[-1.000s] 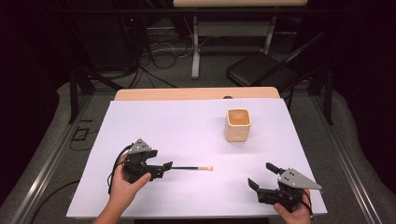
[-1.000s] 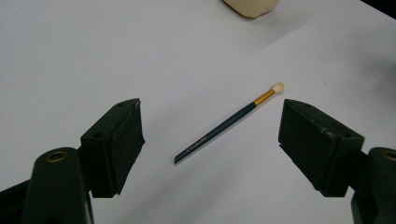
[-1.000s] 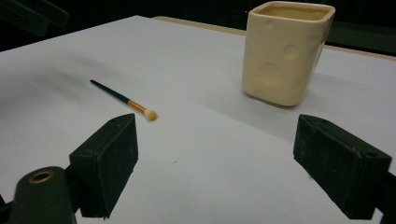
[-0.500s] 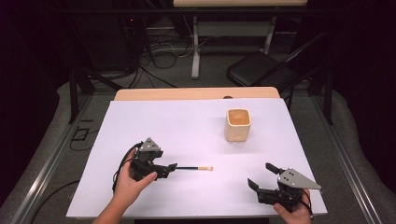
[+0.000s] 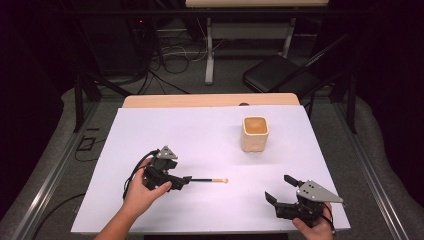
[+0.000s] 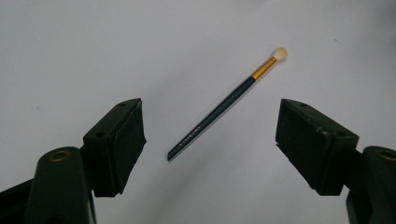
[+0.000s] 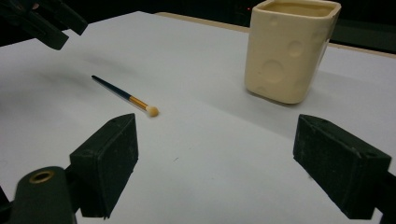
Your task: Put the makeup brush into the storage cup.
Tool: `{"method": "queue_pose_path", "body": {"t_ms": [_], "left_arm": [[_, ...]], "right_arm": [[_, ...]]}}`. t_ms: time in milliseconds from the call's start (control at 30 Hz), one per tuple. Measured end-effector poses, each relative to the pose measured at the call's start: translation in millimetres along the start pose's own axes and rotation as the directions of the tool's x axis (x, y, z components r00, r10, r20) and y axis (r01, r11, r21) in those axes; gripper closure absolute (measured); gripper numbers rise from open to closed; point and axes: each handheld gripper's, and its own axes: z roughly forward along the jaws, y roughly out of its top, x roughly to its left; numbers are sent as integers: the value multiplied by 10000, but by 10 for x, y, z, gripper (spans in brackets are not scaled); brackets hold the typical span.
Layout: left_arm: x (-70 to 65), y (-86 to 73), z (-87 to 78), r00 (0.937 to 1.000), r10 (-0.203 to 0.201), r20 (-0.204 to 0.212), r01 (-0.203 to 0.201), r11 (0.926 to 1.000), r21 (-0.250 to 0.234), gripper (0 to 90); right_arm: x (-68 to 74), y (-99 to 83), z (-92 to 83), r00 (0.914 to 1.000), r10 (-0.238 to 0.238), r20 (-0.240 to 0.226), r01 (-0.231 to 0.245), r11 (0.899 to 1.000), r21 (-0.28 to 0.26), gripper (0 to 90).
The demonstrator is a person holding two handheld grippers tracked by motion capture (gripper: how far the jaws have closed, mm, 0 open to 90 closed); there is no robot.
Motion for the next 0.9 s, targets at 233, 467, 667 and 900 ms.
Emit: {"method": "queue_pose_path", "body": {"t_ms": [233, 467, 667, 900], "left_arm": [[61, 21, -3, 9983, -349, 474, 353, 9994, -71, 169], [71, 81, -13, 9999, -33, 133, 29, 9996, 293, 164], [46, 179, -8, 9993, 379, -9, -377, 9960, 808, 165], [14, 239, 52, 9965, 825, 113, -833, 9867, 1394, 234]], "right_arm": [[-1, 0, -1, 10000, -37, -34, 38, 10000, 80, 137], [0, -2, 5, 10000, -34, -17, 34, 10000, 83, 137], [-1, -5, 10, 10000, -3, -25, 4, 10000, 79, 137], [-2, -10, 17, 10000, 29, -36, -28, 10000, 79, 137]]}}
